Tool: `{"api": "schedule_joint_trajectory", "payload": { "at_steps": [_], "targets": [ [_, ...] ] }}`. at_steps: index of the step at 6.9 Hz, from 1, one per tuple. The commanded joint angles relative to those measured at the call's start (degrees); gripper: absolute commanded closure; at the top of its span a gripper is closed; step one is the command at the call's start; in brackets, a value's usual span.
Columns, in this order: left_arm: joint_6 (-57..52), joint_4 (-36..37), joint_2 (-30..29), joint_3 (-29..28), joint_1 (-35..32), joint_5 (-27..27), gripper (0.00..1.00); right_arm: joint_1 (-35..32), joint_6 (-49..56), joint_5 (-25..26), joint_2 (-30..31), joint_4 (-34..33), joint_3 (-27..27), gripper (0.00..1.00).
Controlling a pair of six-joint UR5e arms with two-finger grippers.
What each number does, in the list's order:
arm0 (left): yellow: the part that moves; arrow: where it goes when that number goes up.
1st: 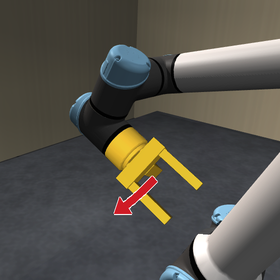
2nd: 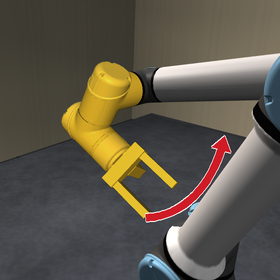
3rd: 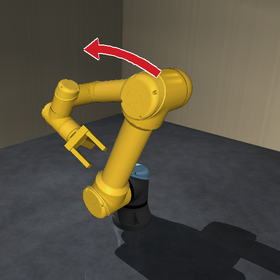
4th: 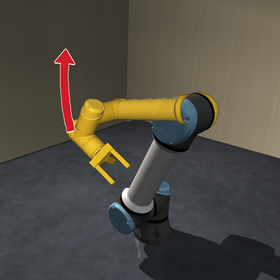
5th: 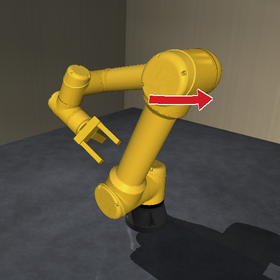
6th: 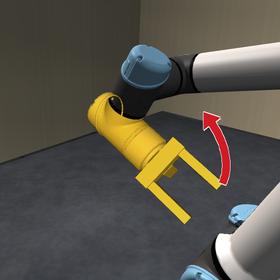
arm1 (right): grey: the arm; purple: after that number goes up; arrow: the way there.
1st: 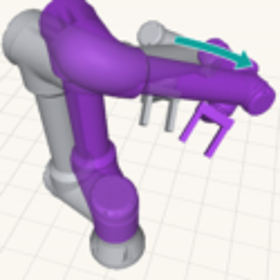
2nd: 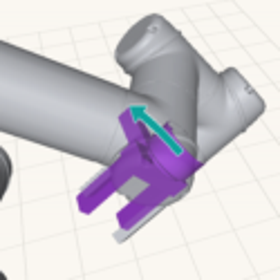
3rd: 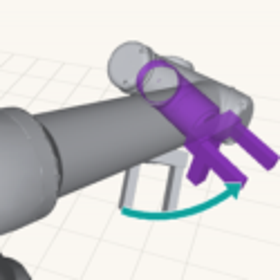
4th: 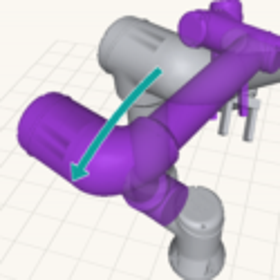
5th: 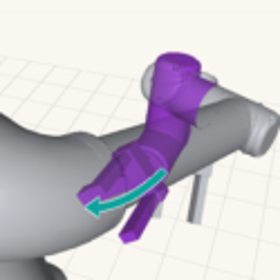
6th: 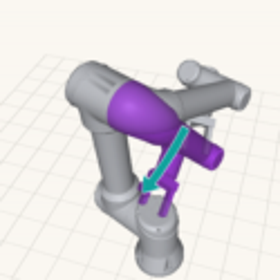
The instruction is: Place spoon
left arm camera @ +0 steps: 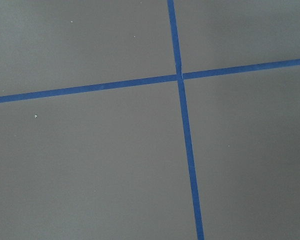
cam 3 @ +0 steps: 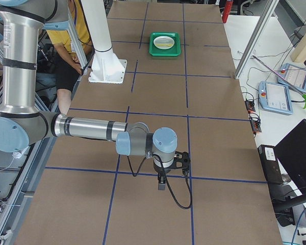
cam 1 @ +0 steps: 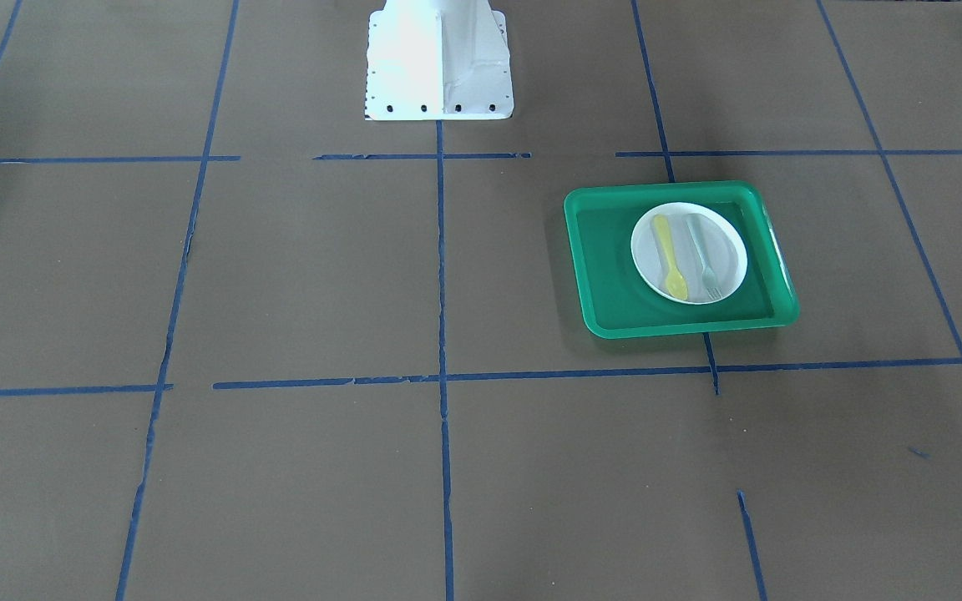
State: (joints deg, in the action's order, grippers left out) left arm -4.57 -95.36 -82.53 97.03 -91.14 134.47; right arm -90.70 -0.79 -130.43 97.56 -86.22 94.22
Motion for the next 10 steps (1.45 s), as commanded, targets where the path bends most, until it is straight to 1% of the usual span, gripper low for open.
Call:
{"api": "schedule_joint_trajectory", "payload": {
  "at_steps": [1,3,5,6,7,8,10],
  "targets": [
    [0.1,-0.9,0.0,0.2,0.0,0.0,0.0,0.0,0.0,0.0,0.0,0.0,0.0,0.0],
    [0.6,-1.1,-1.1,0.3,0.1,0.0,0.0,0.0,0.0,0.0,0.0,0.0,0.0,0.0],
    [1.1,-1.1,-2.5,6.0,0.5,0.1,0.0,0.0,0.0,0.0,0.0,0.0,0.0,0.0],
    [1.9,-4.0,-2.7,7.7,4.1,0.1,0.0,0.0,0.0,0.0,0.0,0.0,0.0,0.0],
    [9.9,-6.4,-2.8,8.9,8.2,-0.2,0.0,0.0,0.0,0.0,0.0,0.0,0.0,0.0],
    [19.2,-10.2,-3.2,10.6,14.5,-1.0,0.0,0.0,0.0,0.0,0.0,0.0,0.0,0.0],
    [41.0,-22.6,-3.6,11.3,28.0,-10.1,0.0,0.0,0.0,0.0,0.0,0.0,0.0,0.0]
  ]
}}
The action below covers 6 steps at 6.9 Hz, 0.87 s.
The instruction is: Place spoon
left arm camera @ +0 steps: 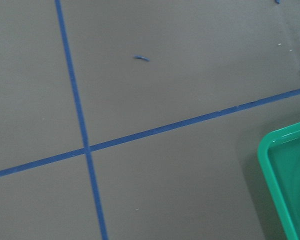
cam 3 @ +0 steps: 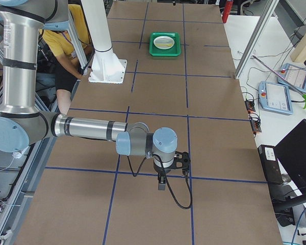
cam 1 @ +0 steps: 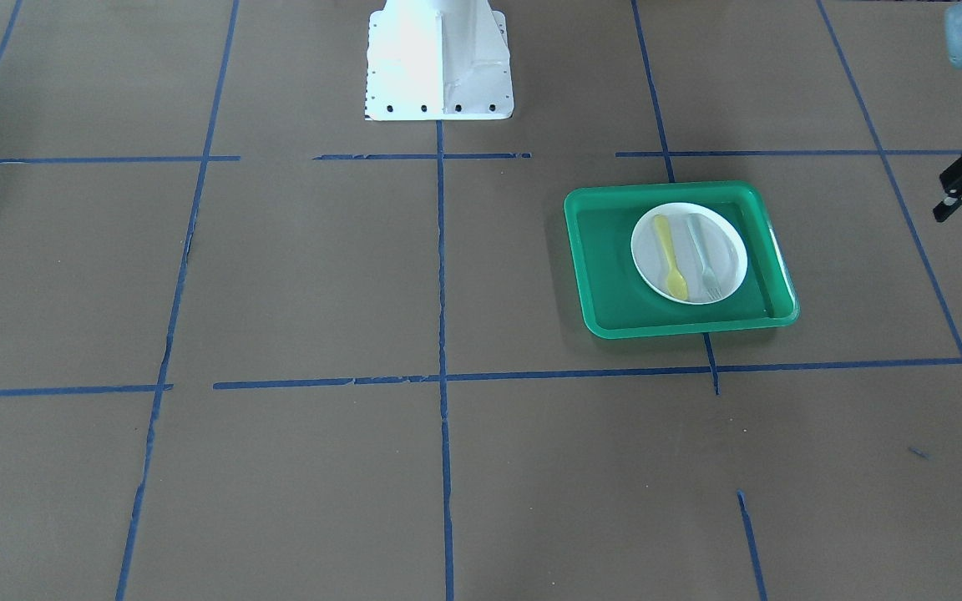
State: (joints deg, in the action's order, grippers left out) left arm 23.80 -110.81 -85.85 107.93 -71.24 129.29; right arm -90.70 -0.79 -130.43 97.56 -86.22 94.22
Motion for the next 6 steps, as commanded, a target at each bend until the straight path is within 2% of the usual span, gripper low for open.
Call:
{"api": "schedule_joint_trajectory", "payload": {
  "at_steps": [1,2,4,6],
  "targets": [
    [20.0,-8.6,-2.0,0.0,13.9,-8.3,0.0,0.0,0.0,0.0,0.0,0.0,0.0,0.0],
    [25.7,-8.5,-4.8,-0.7,19.2,-13.2,0.0,0.0,0.0,0.0,0.0,0.1,0.0,0.0],
    [34.8,-8.5,-11.4,-5.5,28.7,-19.7,0.0,0.0,0.0,0.0,0.0,0.0,0.0,0.0],
    [39.9,-8.3,-12.8,-6.4,32.7,-23.3,0.0,0.0,0.1,0.0,0.0,0.0,0.0,0.0]
  ]
}}
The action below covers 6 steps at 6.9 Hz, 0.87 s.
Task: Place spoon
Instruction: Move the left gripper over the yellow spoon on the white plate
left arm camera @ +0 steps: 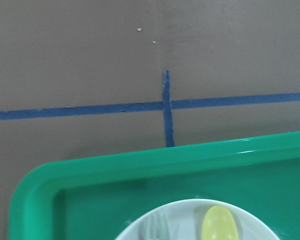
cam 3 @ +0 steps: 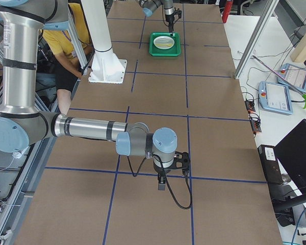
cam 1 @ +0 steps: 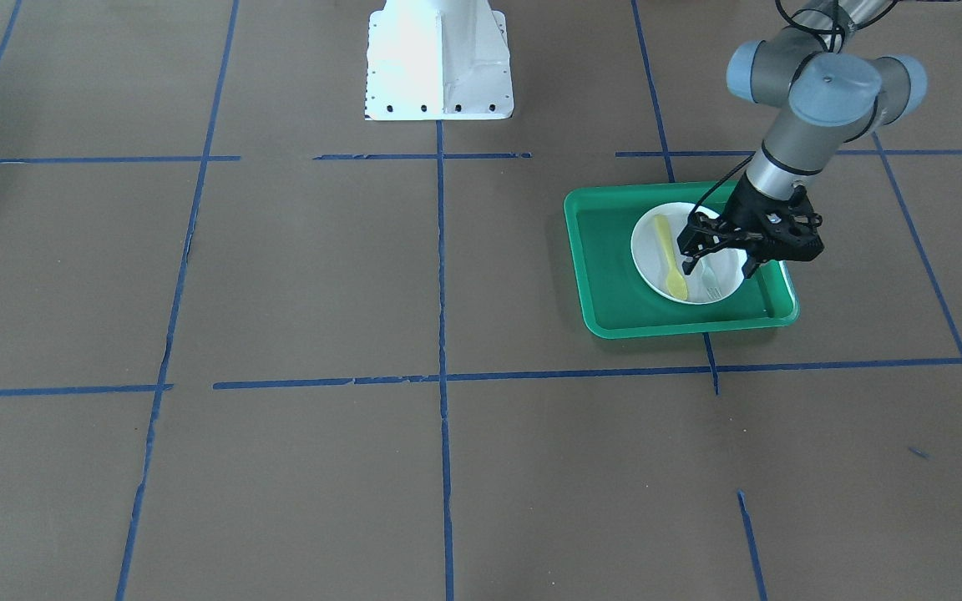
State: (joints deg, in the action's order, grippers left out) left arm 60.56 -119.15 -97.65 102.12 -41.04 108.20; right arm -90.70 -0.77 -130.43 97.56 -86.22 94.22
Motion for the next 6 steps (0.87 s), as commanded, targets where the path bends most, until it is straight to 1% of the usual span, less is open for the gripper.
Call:
{"api": "schedule_joint_trajectory", "payload": {
  "at_steps": [1,2,3,4,5,6],
  "targets": [
    [3.2,0.1,-0.9,-0.6,3.3,-3.4,0.01,0.0,0.0,0.0,0.0,0.0,0.0,0.0],
    [3.2,0.1,-0.6,-0.5,3.5,-3.7,0.02,0.0,0.0,0.0,0.0,0.0,0.0,0.0],
    [3.3,0.2,-0.3,-0.4,4.4,-3.7,0.2,0.0,0.1,0.0,0.0,0.0,0.0,0.0],
    [3.4,2.3,-0.4,-0.3,4.8,-3.5,0.42,0.0,0.0,0.0,0.0,0.0,0.0,0.0],
    [3.5,4.0,-0.4,0.3,4.9,-3.4,0.48,0.0,0.0,0.0,0.0,0.0,0.0,0.0],
    [3.5,4.1,-0.4,0.6,5.1,-3.3,0.49,0.0,0.0,0.0,0.0,0.0,0.0,0.0]
  ]
}}
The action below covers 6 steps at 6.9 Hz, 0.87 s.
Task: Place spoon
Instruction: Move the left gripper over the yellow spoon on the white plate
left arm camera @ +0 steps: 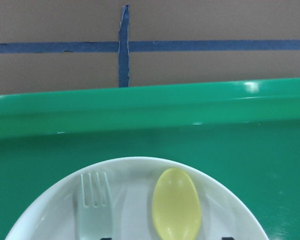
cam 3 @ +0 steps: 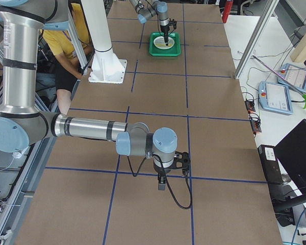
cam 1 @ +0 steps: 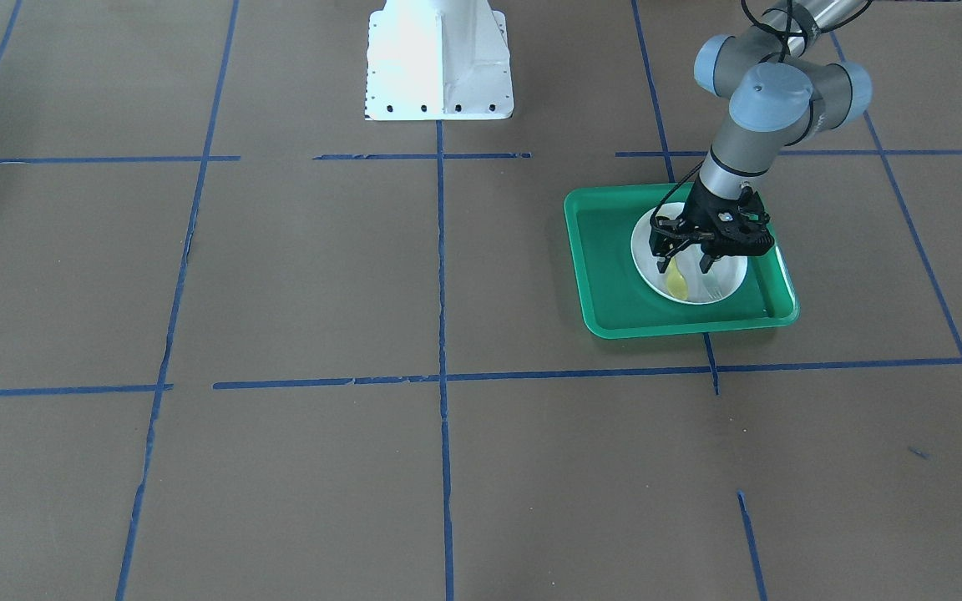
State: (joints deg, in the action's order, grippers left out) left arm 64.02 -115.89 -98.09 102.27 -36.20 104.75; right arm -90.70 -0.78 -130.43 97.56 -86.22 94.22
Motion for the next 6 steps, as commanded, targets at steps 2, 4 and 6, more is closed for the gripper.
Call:
{"api": "schedule_joint_trajectory", "payload": {
  "at_steps": [2,4,6],
  "targets": [
    [0.6,0.8,0.0,0.6,0.5,0.3,0.48,0.0,0.0,0.0,0.0,0.1,0.0,0.0],
    [0.8,0.8,0.0,0.5,1.1,1.6,0.48,0.0,0.0,0.0,0.0,0.0,0.0,0.0],
    [0.8,0.8,0.0,0.0,1.6,1.7,0.48,0.0,0.0,0.0,0.0,0.0,0.0,0.0]
  ]
}}
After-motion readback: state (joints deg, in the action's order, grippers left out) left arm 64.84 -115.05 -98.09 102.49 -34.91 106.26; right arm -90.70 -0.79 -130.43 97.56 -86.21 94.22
